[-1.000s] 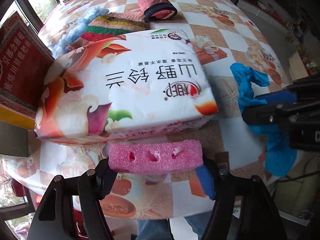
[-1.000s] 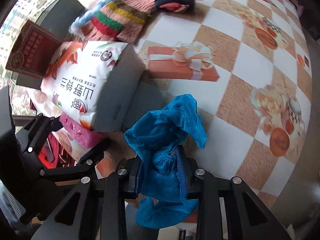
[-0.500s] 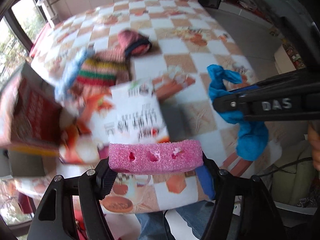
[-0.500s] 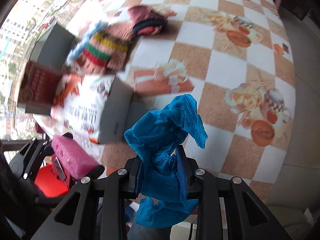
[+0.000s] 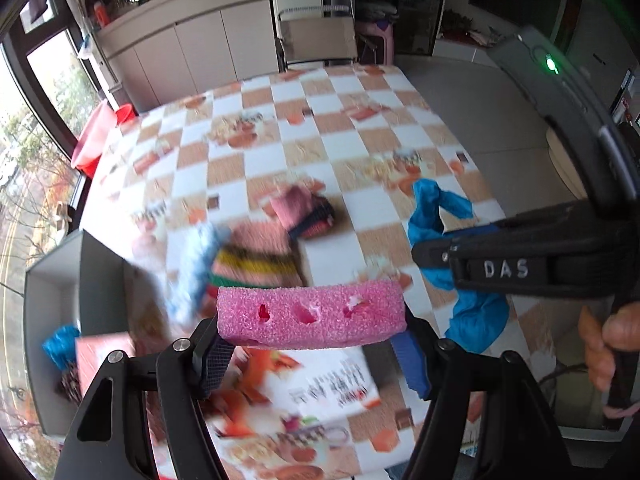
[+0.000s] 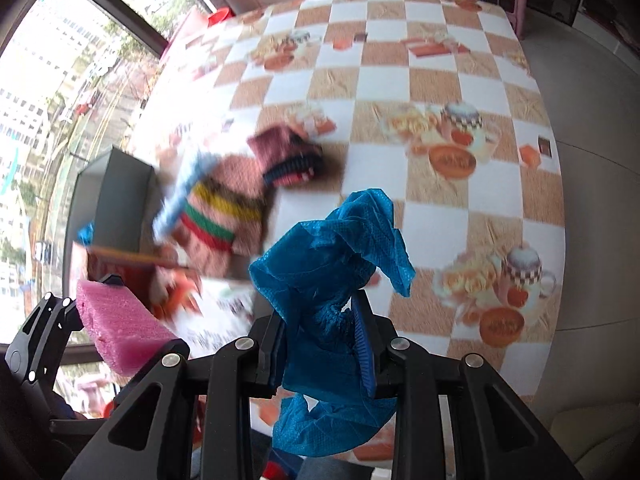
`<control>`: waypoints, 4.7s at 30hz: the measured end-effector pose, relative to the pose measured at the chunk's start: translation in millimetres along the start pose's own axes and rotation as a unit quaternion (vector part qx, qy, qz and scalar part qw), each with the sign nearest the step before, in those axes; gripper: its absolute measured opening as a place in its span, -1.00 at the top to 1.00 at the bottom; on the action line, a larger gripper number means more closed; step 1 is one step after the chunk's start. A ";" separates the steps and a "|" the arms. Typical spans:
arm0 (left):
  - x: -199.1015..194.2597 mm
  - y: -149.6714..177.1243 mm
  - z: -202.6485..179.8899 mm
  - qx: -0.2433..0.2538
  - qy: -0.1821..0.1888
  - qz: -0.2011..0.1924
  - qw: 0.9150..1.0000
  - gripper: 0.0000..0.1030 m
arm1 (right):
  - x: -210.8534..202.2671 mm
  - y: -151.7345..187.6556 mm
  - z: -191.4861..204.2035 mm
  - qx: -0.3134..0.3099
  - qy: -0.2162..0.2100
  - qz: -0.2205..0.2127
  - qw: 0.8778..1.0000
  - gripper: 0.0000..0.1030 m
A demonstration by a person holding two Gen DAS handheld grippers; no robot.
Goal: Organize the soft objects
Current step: 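Carry the pink sponge and blue shoe covers with both tools over the box, then open both tools to drop the sponge and shoe covers into the box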
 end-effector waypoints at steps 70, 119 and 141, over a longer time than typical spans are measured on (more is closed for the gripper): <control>1.0 83.4 378.7 -0.256 -0.007 0.025 0.966 -0.42 | 67.4 -94.6 375.9 -0.164 0.036 0.032 0.985 0.40; 44.8 104.2 401.6 -0.256 -0.021 0.093 0.962 -0.42 | 126.3 -104.6 423.5 -0.181 0.019 0.079 0.980 0.40; 54.0 106.6 399.1 -0.257 -0.006 0.113 0.960 -0.43 | 141.9 -107.6 422.3 -0.172 0.021 0.096 0.980 0.40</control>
Point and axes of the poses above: each gripper's, at about its wrist camera, not at the fingertips, and x roughly the way its jaws point, z to its left, y to its underside, the point moved 5 cm from there along x, roughly the way its jaws point, and after that the axes turned 9 degrees about z, right-handed, at the moved point
